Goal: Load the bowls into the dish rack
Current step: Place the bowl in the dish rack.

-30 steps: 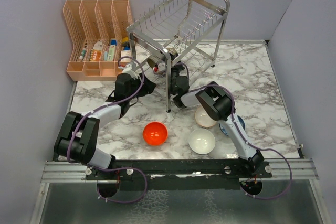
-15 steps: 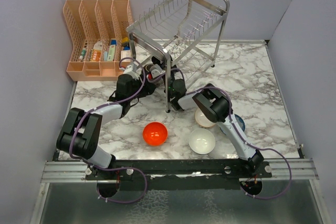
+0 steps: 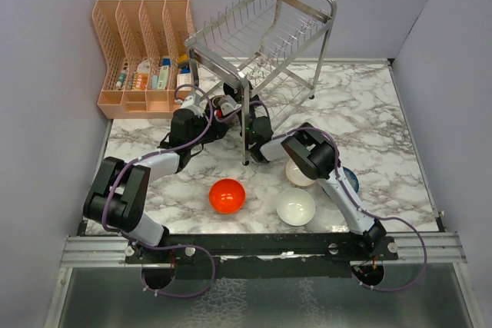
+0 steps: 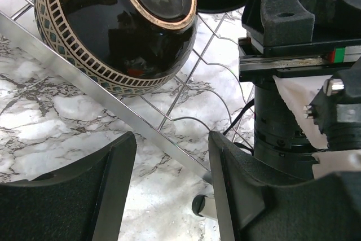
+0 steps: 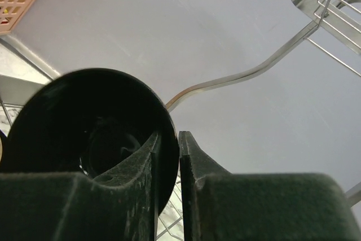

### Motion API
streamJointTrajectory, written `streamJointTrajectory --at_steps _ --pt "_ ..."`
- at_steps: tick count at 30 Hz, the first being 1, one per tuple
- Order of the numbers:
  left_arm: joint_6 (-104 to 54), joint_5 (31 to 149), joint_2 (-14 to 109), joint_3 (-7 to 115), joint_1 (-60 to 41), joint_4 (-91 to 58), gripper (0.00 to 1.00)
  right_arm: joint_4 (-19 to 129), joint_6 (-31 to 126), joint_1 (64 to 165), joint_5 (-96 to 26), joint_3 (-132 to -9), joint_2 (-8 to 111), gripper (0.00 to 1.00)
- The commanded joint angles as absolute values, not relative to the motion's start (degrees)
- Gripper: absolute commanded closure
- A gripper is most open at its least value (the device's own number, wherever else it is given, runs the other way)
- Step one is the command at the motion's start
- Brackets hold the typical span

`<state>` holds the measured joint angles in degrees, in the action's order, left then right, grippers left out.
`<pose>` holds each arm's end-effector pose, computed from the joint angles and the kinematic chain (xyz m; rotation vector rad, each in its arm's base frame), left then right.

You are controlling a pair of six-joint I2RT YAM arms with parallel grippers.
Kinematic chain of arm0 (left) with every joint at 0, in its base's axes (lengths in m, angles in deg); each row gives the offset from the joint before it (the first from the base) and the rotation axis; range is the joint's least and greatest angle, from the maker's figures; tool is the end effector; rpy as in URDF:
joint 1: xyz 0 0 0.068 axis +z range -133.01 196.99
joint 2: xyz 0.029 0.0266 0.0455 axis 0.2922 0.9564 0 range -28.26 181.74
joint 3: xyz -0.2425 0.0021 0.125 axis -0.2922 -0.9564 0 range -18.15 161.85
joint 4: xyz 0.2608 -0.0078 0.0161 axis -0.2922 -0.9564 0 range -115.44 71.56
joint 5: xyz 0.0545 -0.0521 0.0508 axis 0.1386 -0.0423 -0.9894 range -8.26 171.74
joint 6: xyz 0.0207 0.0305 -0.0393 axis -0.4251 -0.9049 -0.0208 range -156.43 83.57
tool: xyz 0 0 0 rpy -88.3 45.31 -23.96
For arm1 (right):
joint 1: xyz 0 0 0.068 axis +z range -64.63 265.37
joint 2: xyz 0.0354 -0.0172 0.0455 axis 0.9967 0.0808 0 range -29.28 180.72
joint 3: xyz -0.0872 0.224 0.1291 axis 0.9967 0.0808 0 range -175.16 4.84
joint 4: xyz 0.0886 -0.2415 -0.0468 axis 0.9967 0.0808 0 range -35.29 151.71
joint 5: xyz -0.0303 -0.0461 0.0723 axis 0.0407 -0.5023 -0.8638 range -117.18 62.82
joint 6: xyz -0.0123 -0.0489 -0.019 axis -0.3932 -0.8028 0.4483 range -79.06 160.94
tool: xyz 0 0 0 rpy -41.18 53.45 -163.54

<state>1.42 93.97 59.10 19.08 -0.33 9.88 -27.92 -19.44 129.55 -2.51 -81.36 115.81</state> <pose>0.2955 -0.1001 0.1873 -0.2171 2.0267 -0.8304 0.3773 0.3460 0.1287 -0.6729 1.0068 -0.4964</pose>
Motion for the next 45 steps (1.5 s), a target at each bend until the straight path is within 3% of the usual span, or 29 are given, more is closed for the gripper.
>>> streamJointTrajectory --at_steps 1,10,15,18,45 --pt "1.45 94.58 58.84 19.64 -0.54 10.77 0.43 -34.43 -20.38 130.54 -1.65 -80.95 115.59 0.76" --pt "0.69 91.89 55.52 19.27 -0.43 7.95 0.46 -35.65 -20.60 130.17 0.85 -79.80 113.88 0.58" --pt "0.58 90.30 53.53 18.31 -0.41 6.78 0.48 -38.58 -21.34 129.40 5.82 -78.27 112.45 0.56" --pt "0.64 89.58 52.82 18.06 -0.28 6.14 0.48 -38.44 -19.84 128.61 7.22 -76.62 110.45 0.49" --pt "1.99 90.91 48.45 16.30 1.00 4.32 0.44 -3.09 3.53 127.55 2.34 -59.02 88.41 0.45"
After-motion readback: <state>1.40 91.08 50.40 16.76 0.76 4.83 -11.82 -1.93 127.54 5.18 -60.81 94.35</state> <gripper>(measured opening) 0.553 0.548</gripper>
